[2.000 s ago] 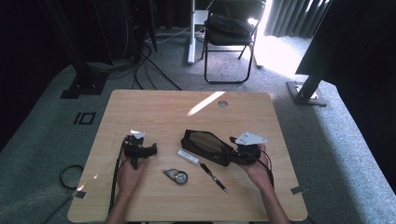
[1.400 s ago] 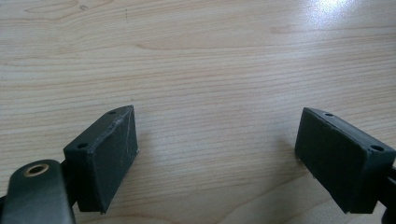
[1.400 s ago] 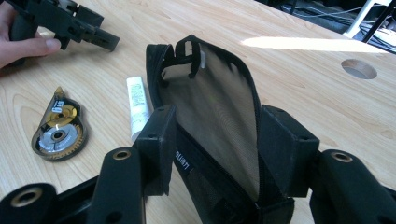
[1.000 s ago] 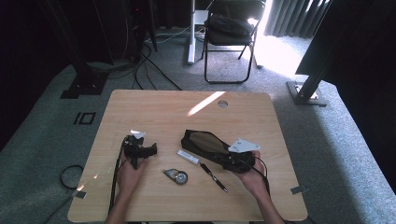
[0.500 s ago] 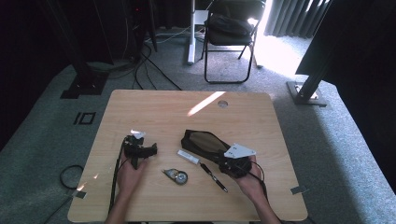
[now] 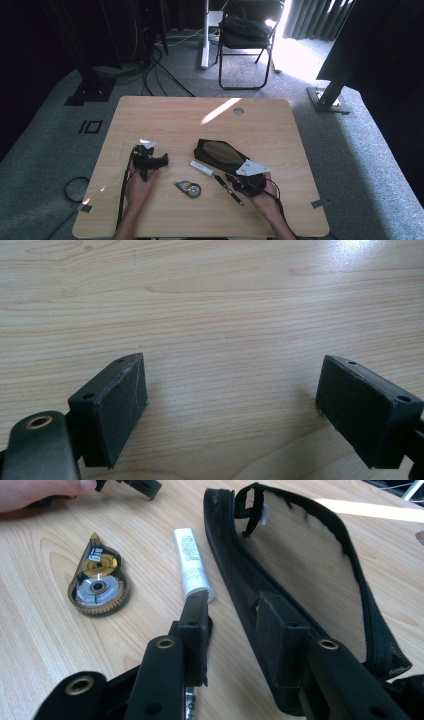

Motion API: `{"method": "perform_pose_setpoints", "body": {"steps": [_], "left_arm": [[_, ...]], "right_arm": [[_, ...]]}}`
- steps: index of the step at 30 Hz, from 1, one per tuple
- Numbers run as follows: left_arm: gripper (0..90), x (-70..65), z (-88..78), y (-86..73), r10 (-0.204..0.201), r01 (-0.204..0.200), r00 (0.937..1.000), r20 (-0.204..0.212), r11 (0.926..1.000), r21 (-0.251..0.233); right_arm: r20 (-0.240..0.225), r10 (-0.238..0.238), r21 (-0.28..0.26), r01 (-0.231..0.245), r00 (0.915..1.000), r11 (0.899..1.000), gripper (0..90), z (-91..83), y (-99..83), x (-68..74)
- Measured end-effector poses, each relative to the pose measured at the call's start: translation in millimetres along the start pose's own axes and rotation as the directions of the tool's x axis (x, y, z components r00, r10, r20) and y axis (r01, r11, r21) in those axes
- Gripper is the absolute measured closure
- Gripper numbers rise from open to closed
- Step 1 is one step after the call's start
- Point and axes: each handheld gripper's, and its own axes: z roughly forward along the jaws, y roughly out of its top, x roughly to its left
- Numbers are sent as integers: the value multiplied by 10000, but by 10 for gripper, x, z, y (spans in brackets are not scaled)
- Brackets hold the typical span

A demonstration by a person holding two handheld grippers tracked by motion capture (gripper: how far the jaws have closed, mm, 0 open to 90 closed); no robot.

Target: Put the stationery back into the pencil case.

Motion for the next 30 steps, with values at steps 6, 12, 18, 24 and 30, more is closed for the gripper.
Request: {"method": "perform_pose_setpoints", "body": {"steps": [6, 12, 18, 24, 30], "left_arm": [[134, 0, -1, 0, 0, 0, 10000, 2, 10000, 8], [134, -2, -2, -2, 1, -1, 10000, 9, 10000, -3], [134, -3, -2, -2, 0, 0, 10000, 9, 10000, -3], [134, -3, -2, -2, 0, 0, 10000, 9, 10000, -4], [134, -3, -2, -2, 2, -2, 10000, 9, 10000, -3]], "right_arm": [[24, -107, 199, 106, 9999, 9997, 699, 59, -75, 48], [-65, -133, 443, 135, 9999, 9989, 711, 126, -146, 108], [-158, -139, 843, 152, 9998, 9963, 724, 208, -211, 155], [-219, -111, 1295, 138, 9997, 9915, 724, 251, -285, 177], [-252, -32, 1603, 72, 9997, 9870, 725, 288, -335, 176]]}}
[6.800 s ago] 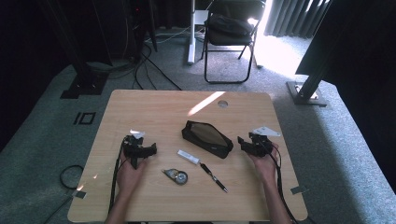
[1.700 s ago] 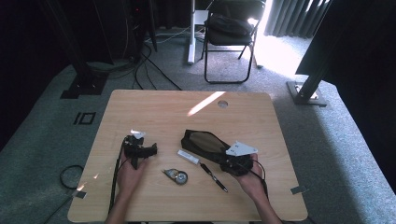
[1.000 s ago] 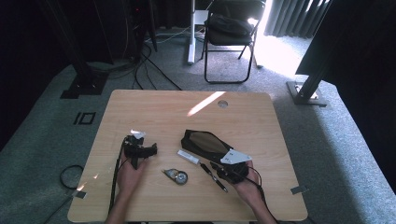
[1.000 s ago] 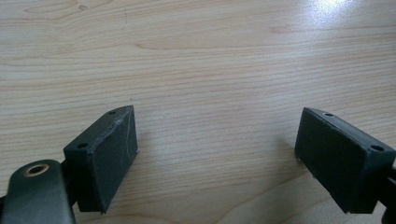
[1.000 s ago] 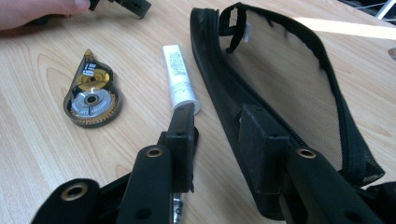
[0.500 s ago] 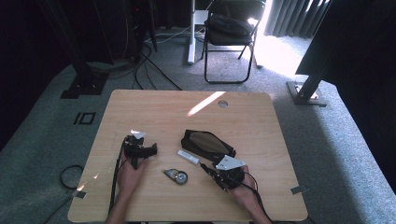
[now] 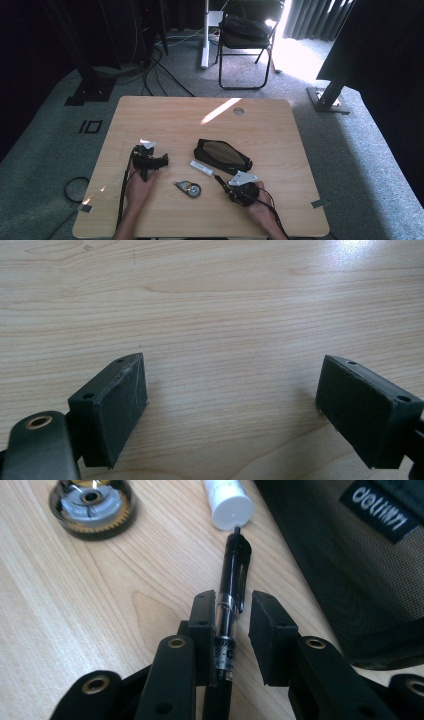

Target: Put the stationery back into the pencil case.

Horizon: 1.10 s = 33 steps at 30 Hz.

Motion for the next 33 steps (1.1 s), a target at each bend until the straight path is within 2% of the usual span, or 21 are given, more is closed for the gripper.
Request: {"method": "perform_pose_setpoints", "body": {"steps": [8, 12, 14, 28, 33], "left_arm": [[134, 0, 0, 0, -2, 2, 10000, 0, 10000, -2], [134, 0, 0, 0, -1, 1, 10000, 1, 10000, -1], [134, 0, 0, 0, -2, 2, 10000, 1, 10000, -2], [134, 0, 0, 0, -3, 3, 10000, 1, 10000, -2], [134, 0, 0, 0, -2, 2, 10000, 1, 10000, -2]], "right_arm": [[-22, 17, 108, -17, 10000, 9999, 772, 31, -3, -7], [-27, 271, 230, -271, 9996, 9994, 789, 19, -7, -37], [-197, 331, 298, -325, 9993, 9990, 789, 12, -8, -61], [-433, 273, 566, -248, 9987, 9981, 797, 11, 23, -94], [-485, 186, 492, -162, 9986, 9987, 797, -9, 44, -73]]}}
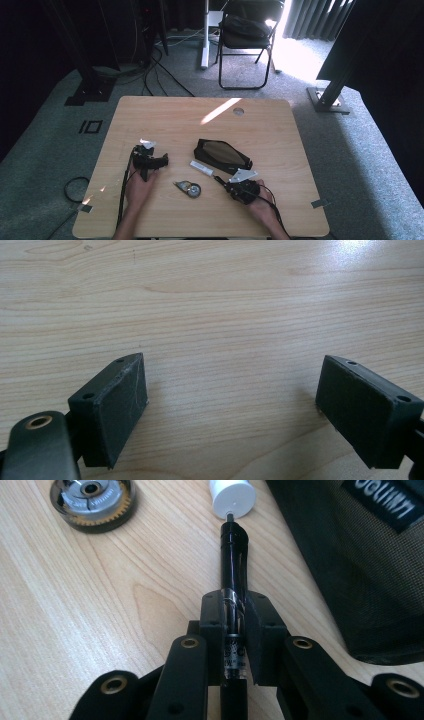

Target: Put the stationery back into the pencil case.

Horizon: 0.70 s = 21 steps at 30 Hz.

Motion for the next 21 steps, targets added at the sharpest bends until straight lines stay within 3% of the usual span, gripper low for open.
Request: {"method": "perform_pose_setpoints", "body": {"steps": [21], "left_arm": [[134, 0, 0, 0, 1, -1, 10000, 0, 10000, 0]], "right_arm": [[33, -260, -423, 261, 9997, 9988, 796, -148, 67, 33]]}}
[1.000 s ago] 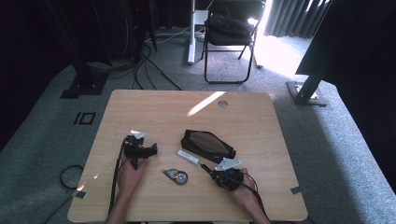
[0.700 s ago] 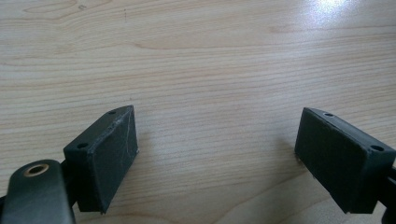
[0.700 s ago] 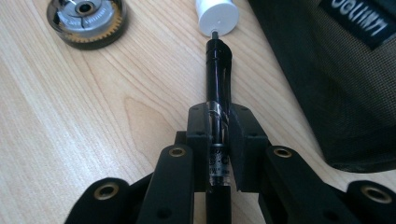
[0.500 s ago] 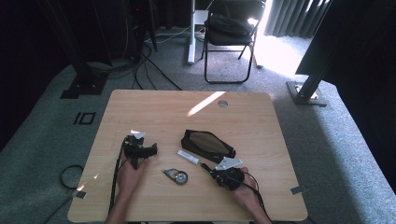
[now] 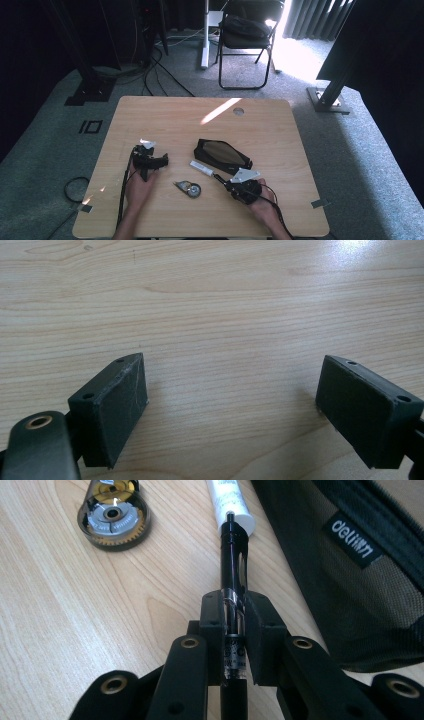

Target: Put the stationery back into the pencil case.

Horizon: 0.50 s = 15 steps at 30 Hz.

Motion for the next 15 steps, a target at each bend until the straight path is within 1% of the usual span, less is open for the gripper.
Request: {"method": "perform_pose_setpoints", "body": {"steps": [10, 15], "left_arm": [[134, 0, 0, 0, -1, 1, 10000, -1, 10000, 1], [134, 0, 0, 0, -1, 1, 10000, 0, 10000, 1]], "right_arm": [[-6, -191, -205, 191, 9998, 9996, 797, -57, 61, 34], [-27, -181, -270, 180, 9998, 9995, 797, -87, 74, 40]]}}
